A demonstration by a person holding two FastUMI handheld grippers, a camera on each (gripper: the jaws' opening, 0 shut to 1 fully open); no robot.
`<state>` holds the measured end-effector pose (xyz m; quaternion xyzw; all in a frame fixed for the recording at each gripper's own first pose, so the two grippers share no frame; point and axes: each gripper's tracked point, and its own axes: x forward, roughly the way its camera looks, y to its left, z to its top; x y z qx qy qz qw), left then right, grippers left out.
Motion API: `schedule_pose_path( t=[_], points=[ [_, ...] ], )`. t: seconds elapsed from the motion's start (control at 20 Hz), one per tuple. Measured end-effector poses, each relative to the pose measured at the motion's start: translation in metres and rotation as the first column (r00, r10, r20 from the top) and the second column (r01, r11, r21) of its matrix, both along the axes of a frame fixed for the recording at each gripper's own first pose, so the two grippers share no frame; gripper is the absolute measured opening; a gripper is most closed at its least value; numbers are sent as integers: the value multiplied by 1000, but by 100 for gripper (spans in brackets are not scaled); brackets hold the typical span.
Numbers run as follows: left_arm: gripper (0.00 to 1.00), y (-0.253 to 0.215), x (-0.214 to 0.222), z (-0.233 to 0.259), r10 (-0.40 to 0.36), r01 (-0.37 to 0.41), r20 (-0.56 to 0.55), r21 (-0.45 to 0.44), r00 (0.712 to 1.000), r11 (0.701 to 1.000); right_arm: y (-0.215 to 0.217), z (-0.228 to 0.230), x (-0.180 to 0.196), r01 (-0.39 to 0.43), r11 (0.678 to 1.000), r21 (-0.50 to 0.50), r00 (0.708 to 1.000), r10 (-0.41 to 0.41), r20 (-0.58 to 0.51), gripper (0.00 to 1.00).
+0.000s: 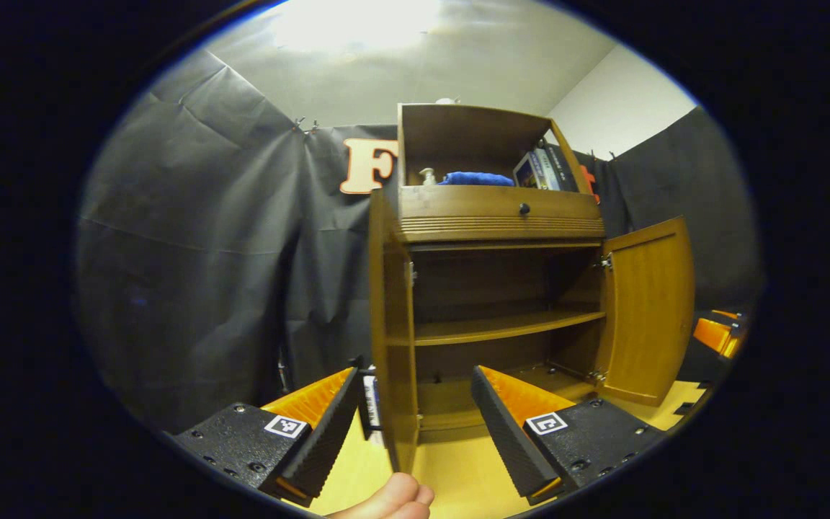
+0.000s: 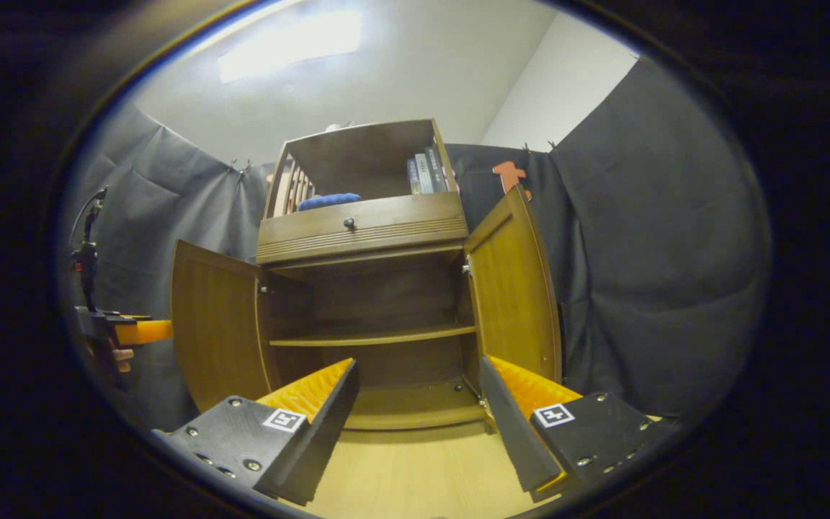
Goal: Open the right door of the double-door shoe cabinet with the right hand, and open the left door with the left hand.
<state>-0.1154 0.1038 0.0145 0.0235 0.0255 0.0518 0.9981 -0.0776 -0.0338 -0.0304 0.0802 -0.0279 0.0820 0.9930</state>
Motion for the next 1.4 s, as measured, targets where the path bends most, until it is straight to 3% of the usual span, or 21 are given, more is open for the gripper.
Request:
schedule_pose_path(
  t=[0.05, 0.25, 0.45, 0.55, 0.65, 0.75, 0.9, 0.95, 1.0, 1.1, 1.25, 1.4],
  points=[
    [96, -12, 5, 5, -15, 15, 11, -8, 1000, 1000, 2, 3, 3, -16, 1000, -14, 1000, 16, 3, 99],
    [96, -42, 32, 17, -20, 23, 50, -72, 999, 997, 15, 10, 17, -100, 994, -51, 995, 100, 9, 95],
    [94, -63, 60, 7, -4, 8, 30, -128, 1000, 992, 10, 10, 41, -91, 992, -86, 996, 90, -16, 99],
    [92, -72, 73, 4, 15, -13, 18, -114, 1000, 993, 1, 13, 59, -48, 996, -73, 999, 46, -28, 99],
    [92, -94, 84, 2, -13, 14, 10, -116, 1000, 993, -12, 12, 79, 21, 999, -42, 999, -23, -44, 95],
    [95, -113, 99, 7, -43, 45, 17, -116, 999, 992, -20, 11, 95, 72, 996, -51, 996, -75, -53, 99],
    [92, -114, 115, 19, 10, -1, 67, -125, 998, 992, -29, 8, 108, 129, 992, -10, 990, -129, -60, 99],
    [95, -117, 120, 20, 26, -15, 81, -136, 996, 991, -36, 13, 111, 162, 987, -9, 986, -162, -34, 99],
    [92, -123, 126, 20, 17, -5, 85, -142, 996, 990, -38, 18, 113, 182, 983, -26, 983, -182, -4, 94],
    [92, -141, 137, 19, -30, 42, 88, -143, 996, 989, -43, 18, 117, 220, 974, -57, 975, -220, 7, 99],
    [95, -160, 149, 5, -76, 85, 69, -131, 995, 988, -31, 13, 129, 187, 981, -56, 982, -188, -9, 99],
    [92, -165, 161, -9, -82, 86, 55, -82, 995, 993, -18, 4, 145, 141, 987, -71, 989, -144, -31, 94]
  ],
)
